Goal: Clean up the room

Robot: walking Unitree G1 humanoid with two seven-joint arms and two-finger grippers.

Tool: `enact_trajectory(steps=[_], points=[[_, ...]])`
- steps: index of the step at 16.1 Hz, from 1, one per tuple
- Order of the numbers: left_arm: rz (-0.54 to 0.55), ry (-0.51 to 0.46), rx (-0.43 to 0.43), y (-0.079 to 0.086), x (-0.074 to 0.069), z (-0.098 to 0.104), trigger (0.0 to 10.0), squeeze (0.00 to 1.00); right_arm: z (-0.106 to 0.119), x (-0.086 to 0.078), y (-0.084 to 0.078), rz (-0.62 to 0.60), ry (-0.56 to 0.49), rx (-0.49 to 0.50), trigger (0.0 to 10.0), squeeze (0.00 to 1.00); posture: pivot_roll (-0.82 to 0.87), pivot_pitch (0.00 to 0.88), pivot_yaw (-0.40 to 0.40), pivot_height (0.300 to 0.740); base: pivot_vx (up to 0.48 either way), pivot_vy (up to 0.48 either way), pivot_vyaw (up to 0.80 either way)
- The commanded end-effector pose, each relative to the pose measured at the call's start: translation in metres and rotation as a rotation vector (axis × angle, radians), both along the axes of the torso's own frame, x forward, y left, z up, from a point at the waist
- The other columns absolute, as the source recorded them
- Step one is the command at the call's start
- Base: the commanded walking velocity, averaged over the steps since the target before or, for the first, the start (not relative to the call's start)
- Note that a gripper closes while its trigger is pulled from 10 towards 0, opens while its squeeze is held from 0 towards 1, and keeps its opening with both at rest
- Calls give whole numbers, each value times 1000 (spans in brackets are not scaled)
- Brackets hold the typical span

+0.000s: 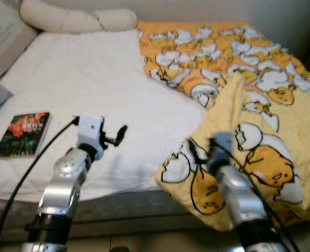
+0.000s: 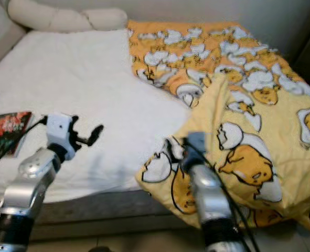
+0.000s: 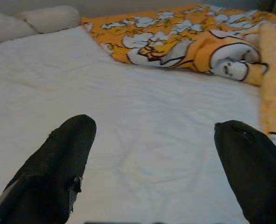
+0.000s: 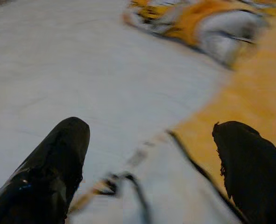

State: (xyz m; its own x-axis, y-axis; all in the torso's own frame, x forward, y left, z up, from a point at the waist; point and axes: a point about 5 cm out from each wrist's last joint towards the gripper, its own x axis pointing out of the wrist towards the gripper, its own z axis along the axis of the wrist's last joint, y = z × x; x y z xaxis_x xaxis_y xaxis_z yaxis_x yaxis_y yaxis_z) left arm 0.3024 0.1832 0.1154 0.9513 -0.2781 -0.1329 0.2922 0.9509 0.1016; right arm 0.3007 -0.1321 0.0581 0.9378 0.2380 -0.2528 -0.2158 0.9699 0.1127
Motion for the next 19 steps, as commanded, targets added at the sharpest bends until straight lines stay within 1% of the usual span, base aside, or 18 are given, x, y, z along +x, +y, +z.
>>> enact_trajectory(steps=[1,2,4,6,9,11,12,14,15,16,17,18,19], points=[[-16,-13,7,-2,1,3,10000,0,-4,1,-7,-9,33,-29,10000,0,76,0,9,740,0,0,0],[-99,12,54,-6,-4,-1,10000,0,-12,7,-13,-48,107,-71,10000,1000,79,0,7,740,0,0,0],[-143,29,75,-7,-8,-2,10000,0,-14,12,-13,-41,134,-72,10000,1000,83,0,7,740,0,0,0],[-238,55,128,-11,-16,-4,10000,0,-13,26,-7,9,171,-76,10000,1000,106,0,8,740,0,0,0],[-341,88,183,-9,-30,0,10000,0,-9,41,-2,81,210,-156,10000,1000,155,0,3,740,0,0,0],[-366,120,171,-7,-36,0,10000,0,-8,43,-1,91,219,-177,10000,1000,171,0,-3,740,0,0,0],[-388,135,203,-4,-43,0,10000,0,-11,43,0,97,234,-193,10000,1000,198,0,-22,740,0,0,0],[-392,152,208,-1,-54,4,10000,0,-16,41,6,118,251,-207,10000,1000,225,12,-31,740,0,0,0],[-412,163,212,-1,-59,6,10000,0,-18,40,7,115,259,-222,10000,1000,234,28,-33,740,0,0,0],[-436,169,234,-2,-63,9,10000,0,-19,39,7,114,268,-230,10000,1000,250,43,-35,740,0,0,0],[-449,171,244,-2,-65,11,10000,0,-20,38,7,112,270,-230,10000,1000,250,43,-35,740,0,0,0],[-471,184,255,2,-73,18,10000,0,-22,37,7,91,280,-226,10000,0,286,100,-28,740,0,0,0],[-486,196,263,4,-79,24,10000,0,-23,37,8,78,284,-229,10000,0,299,116,-26,740,0,0,0]])
